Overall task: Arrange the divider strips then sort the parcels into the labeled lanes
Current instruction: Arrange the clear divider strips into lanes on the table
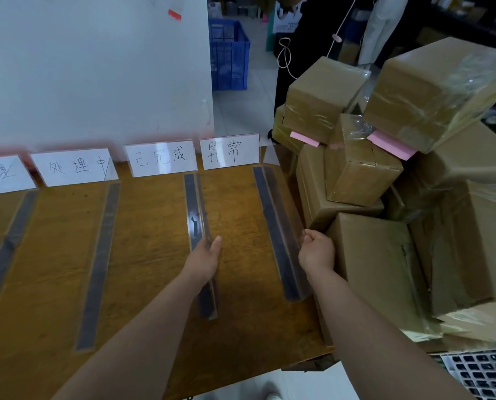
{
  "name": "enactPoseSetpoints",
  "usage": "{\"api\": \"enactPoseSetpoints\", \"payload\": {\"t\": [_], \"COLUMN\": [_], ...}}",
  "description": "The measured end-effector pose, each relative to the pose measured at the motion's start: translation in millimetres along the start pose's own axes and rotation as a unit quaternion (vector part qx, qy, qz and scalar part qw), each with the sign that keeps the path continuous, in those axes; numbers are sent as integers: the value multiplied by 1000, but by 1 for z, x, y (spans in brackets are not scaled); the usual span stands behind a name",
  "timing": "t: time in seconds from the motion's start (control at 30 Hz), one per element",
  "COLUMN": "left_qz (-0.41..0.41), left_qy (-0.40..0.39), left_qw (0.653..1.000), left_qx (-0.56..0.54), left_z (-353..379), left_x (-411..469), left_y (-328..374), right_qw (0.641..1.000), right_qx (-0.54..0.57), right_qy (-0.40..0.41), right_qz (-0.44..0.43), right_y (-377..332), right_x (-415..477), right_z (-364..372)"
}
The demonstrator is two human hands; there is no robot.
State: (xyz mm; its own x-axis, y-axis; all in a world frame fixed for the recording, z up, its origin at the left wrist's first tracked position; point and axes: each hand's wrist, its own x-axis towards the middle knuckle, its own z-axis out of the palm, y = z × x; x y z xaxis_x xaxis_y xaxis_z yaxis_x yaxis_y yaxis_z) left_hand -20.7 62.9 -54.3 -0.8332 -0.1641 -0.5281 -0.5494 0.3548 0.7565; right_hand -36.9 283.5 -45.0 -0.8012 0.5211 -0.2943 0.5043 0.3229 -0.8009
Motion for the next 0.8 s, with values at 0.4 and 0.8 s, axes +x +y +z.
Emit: {"api": "enactPoseSetpoints", "payload": {"t": [0.4,0.8], "left_qz": [10,27], "left_qy": [22,15], "left_qw": [1000,999], "left_qx": [7,19], "left_z": [4,-2], "left_x": [-4,-8], "left_y": [3,2], "right_qw": [999,1000], "right_qx": [-25,-8], "right_qy": [-33,29], "right_qz": [-7,-5], "right_y": [-1,0], "right_x": [0,4], "right_z": [-5,2]}}
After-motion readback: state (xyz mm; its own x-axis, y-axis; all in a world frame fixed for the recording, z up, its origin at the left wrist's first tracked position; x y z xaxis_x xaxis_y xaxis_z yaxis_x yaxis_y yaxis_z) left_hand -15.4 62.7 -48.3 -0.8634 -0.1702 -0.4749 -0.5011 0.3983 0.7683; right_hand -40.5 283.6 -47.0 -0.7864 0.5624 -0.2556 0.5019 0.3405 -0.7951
